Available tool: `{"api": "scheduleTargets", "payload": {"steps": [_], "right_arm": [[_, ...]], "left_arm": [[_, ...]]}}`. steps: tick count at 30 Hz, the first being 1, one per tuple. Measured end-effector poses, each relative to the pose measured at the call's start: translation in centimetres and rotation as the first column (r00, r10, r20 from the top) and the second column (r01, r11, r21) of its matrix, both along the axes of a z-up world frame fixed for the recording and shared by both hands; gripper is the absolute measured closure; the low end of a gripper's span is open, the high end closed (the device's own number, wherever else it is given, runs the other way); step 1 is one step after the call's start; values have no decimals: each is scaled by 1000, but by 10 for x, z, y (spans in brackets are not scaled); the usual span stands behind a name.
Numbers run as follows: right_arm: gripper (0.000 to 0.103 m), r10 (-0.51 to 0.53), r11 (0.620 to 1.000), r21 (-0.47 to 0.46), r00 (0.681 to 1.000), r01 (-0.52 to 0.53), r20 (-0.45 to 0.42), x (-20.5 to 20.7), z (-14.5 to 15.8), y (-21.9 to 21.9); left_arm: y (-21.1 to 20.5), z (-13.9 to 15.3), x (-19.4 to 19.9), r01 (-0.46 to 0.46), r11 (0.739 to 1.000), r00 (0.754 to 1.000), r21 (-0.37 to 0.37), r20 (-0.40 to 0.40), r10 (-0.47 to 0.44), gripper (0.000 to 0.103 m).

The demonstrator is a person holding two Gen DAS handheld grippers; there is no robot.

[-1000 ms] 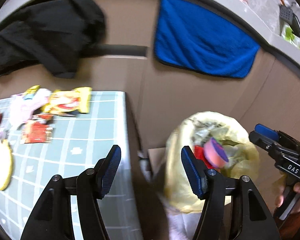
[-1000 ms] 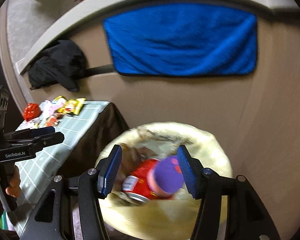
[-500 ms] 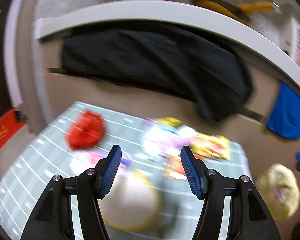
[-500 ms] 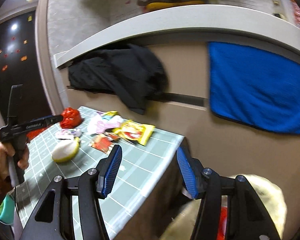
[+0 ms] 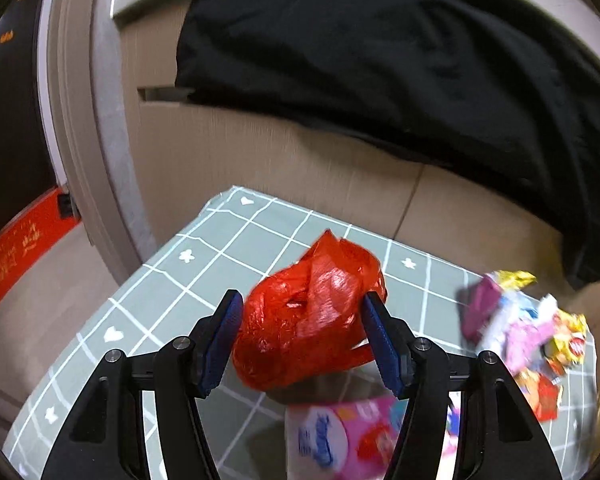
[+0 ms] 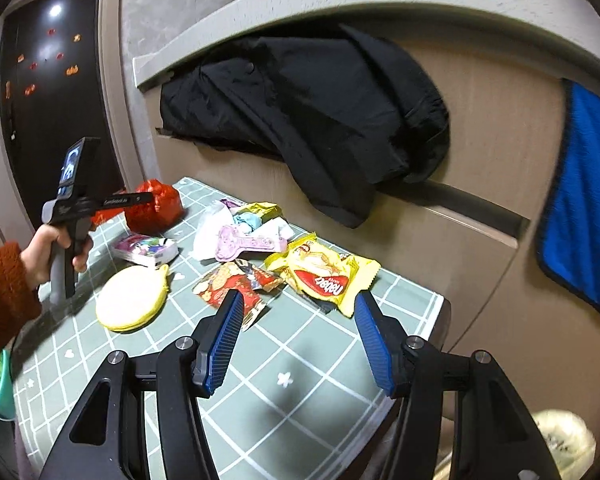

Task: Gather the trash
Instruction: 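Grasp the red plastic bag with the left gripper, then grasp the yellow wafer snack pack with the right gripper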

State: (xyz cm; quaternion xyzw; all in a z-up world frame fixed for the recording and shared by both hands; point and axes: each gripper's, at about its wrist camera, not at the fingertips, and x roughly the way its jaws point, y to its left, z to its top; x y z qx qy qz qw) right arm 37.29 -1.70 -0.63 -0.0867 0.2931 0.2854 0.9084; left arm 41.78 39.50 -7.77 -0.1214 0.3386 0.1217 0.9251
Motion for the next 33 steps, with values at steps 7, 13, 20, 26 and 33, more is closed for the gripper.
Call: {"api": "scheduleTargets", "payload": {"steps": [7, 13, 20, 26, 33], "right_arm": [[49, 60, 997, -46, 997, -62, -56, 52, -14, 22], [49, 70, 997, -29, 987, -75, -143, 114, -34, 39], [49, 57, 998, -16, 958, -64, -281, 159, -67, 43], [49, 121, 991, -20, 932, -136, -343, 121, -78, 40], [83, 171, 966, -136, 938, -220, -303, 63, -82, 42]], "left_arm": [[-11, -8, 5, -23, 999, 1000, -29, -5, 22, 68], [-55, 4, -26, 119, 990, 993, -70, -14, -120, 85], [-105, 20, -73, 259, 955, 965, -148, -9, -263, 85], [-127, 24, -96, 323, 934, 944, -153, -16, -330, 85], [-131, 26, -104, 360, 925, 933, -121, 18, -360, 71]]}}
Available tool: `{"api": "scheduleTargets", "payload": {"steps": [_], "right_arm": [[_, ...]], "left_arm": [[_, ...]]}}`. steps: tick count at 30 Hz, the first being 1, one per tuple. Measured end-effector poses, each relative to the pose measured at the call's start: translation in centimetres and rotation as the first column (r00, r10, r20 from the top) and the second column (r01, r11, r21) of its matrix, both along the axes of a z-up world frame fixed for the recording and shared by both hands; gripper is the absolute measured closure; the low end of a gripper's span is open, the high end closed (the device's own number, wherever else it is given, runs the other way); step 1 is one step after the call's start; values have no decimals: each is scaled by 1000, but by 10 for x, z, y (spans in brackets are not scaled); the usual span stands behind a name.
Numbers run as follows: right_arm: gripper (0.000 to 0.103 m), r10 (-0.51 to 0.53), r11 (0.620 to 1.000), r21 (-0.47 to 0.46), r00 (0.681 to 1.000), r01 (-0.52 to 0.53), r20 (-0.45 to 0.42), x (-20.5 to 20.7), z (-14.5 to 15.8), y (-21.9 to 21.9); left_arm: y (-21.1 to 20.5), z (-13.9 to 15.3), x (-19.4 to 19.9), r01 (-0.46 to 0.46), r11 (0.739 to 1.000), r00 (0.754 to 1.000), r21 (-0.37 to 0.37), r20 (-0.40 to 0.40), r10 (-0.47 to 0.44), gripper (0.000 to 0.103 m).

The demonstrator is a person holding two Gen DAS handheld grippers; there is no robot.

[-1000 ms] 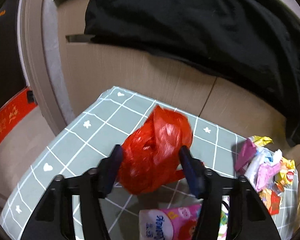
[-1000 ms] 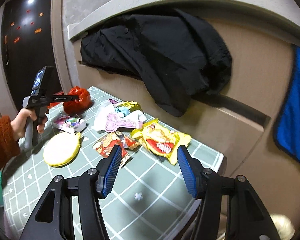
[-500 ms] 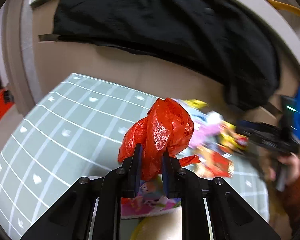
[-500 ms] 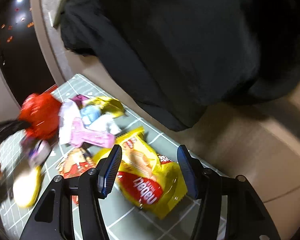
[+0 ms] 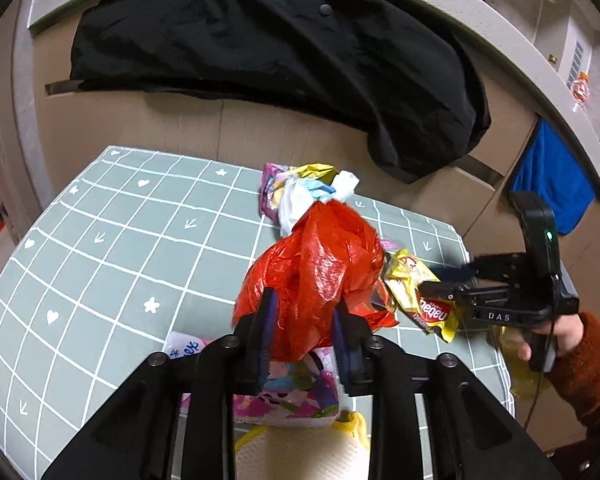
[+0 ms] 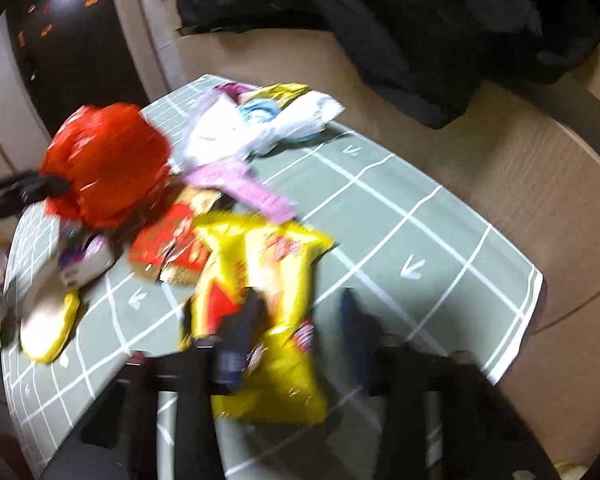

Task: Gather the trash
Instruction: 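Grasp the yellow wafer snack pack with the right gripper, then carry the red bag with the left gripper while the right gripper carries the snack pack to the bin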

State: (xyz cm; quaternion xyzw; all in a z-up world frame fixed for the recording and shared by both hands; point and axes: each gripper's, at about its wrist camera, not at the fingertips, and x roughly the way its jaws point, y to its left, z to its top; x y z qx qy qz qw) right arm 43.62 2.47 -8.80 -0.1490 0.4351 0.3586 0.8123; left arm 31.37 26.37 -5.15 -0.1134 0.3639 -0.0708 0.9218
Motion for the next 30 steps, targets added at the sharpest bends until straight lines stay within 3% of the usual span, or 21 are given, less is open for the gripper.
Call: {"api": "scheduleTargets", "payload": {"steps": [5, 12, 14, 17, 18, 30], "right_arm": [[84, 19, 1000, -18, 999, -19, 38, -24, 3, -3], [84, -7, 999, 52, 999, 5, 40, -43, 18, -14], [84, -19, 998, 64, 998, 15, 57, -53, 25, -20], [84, -27, 996, 84, 996, 20, 89, -65, 36, -25], [84, -31, 995, 92, 995, 22, 98, -68, 40, -28], [84, -108, 982, 177, 972, 71, 211, -107, 81, -66]], "left_arm": [[0, -2, 18, -20, 1000, 1000, 6, 4, 20, 58], [0, -23, 55, -80, 997, 994, -8, -72, 79, 58], [0, -22, 57, -98, 995, 992, -19, -76, 96, 64], [-9, -17, 51, -117, 992, 991, 43, -59, 119, 84], [-11, -14, 48, -122, 991, 991, 52, -55, 124, 86], [-65, 60, -23, -161, 982, 980, 102, 132, 147, 88]]}}
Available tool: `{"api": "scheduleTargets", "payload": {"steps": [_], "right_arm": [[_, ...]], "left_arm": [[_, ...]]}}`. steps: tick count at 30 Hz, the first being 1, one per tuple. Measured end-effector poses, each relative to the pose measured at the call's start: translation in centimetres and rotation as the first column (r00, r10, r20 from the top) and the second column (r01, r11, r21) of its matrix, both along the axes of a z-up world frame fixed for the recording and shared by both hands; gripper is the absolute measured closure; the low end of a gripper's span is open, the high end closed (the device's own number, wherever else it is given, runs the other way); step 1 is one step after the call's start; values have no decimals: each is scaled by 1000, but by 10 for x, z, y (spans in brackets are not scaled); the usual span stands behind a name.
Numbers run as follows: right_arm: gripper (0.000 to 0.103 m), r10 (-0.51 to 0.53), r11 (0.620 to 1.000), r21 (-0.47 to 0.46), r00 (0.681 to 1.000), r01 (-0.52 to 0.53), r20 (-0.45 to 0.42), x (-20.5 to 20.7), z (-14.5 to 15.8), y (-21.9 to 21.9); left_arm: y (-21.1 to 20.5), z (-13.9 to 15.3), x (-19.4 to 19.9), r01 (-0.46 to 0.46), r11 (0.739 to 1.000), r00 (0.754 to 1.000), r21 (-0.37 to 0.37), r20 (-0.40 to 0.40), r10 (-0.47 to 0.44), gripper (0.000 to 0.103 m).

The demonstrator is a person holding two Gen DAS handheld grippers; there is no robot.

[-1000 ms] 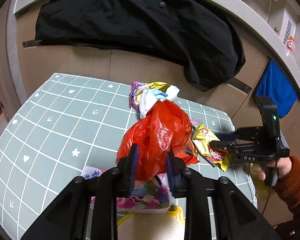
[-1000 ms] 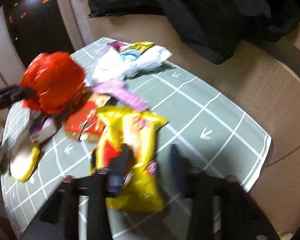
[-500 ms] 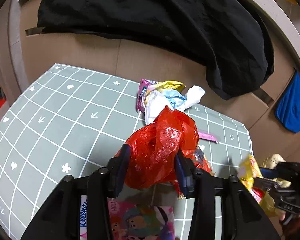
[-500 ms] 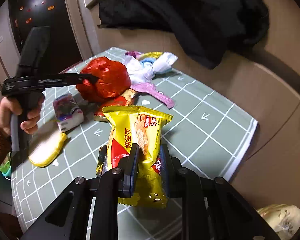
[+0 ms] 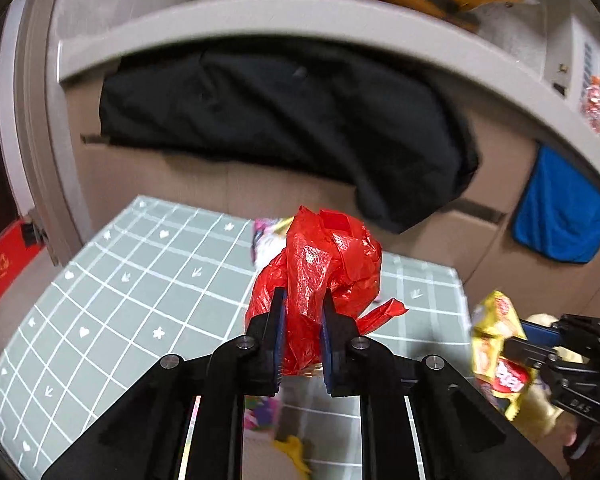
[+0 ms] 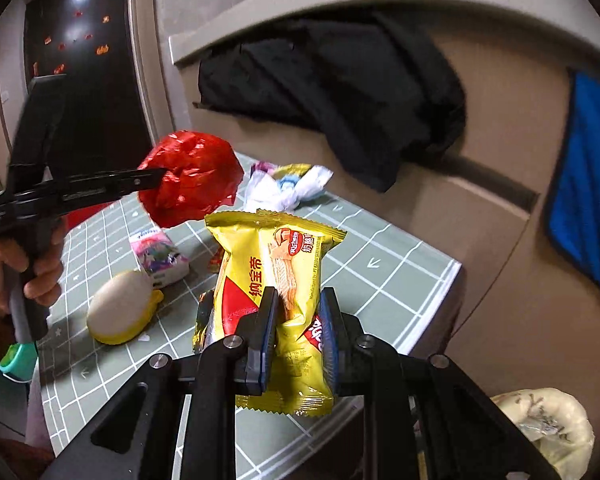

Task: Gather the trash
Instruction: 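Carry the red bag with the left gripper while the right gripper carries the snack pack to the bin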

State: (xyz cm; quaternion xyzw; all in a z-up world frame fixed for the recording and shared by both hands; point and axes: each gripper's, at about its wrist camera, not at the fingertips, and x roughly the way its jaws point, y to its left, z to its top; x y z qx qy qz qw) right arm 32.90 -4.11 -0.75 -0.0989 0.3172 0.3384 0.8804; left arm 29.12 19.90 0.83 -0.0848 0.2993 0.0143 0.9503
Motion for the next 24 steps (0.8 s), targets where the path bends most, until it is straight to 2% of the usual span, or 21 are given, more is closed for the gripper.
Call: {"api": "scheduleTargets", "payload": {"steps": [9, 16, 20, 24], "right_arm": [[84, -72, 996, 60, 992, 66, 101, -30, 41, -39], [84, -154, 984, 119, 975, 136, 163, -55, 66, -91], [84, -226, 970, 134, 951, 201, 212, -74, 76, -127], [84, -309, 950, 133, 913, 283, 266, -92, 86, -164]], "left_arm": [[-62, 49, -40, 72, 997, 989, 12, 125, -73, 88], [-117, 69, -58, 164, 986, 972, 10, 172, -163, 88], [-153, 72, -63, 238, 971, 956, -14, 180, -231, 88], [-191, 75, -65, 318, 947, 935, -36, 180, -307, 88]]}}
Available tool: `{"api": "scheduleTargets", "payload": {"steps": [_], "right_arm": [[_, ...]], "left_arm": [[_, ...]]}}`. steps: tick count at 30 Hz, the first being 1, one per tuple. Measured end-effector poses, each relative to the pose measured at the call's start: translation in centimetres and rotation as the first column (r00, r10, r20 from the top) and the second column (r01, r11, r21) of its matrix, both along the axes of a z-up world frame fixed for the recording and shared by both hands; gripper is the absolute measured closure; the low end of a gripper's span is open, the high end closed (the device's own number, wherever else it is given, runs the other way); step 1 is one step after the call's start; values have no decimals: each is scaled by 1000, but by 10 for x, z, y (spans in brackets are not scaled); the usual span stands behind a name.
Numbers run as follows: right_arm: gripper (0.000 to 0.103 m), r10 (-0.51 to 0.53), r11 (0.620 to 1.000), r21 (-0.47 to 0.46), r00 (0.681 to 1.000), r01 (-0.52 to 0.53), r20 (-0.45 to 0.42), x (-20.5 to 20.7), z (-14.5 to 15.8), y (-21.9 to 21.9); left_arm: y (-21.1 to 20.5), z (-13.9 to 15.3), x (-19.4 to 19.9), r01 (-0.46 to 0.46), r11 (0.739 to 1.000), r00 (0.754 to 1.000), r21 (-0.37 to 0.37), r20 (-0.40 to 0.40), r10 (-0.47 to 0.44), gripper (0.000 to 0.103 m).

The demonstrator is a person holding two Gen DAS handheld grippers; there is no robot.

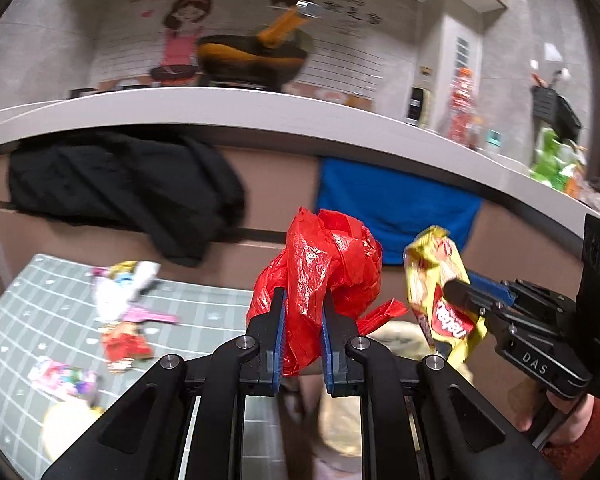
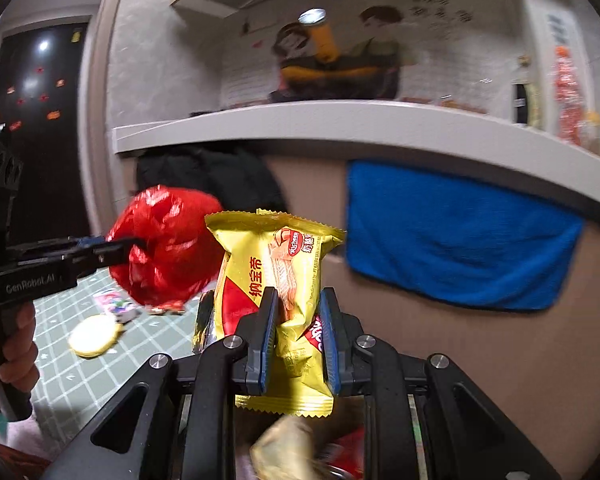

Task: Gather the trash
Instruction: 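Carry the red bag with the left gripper while the right gripper carries the snack pack to the bin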

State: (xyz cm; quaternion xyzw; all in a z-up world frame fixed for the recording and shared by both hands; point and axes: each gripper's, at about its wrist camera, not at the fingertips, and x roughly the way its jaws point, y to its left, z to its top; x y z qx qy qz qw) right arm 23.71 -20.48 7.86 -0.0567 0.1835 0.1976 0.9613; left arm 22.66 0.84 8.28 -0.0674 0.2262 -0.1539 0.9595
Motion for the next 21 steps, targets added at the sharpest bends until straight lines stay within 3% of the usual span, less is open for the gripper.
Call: {"api": "scheduleTargets", "payload": {"steps": [11, 21], "right_arm": [[84, -173, 985, 16, 985, 172, 12, -20, -4, -85], [84, -219, 972, 72, 974, 223, -50, -11, -31, -117]], "left_arm": [[-88, -10, 12, 165, 986, 985, -22, -50, -166, 88], [-121, -38, 27, 198, 980, 972, 13, -128, -195, 88]]}}
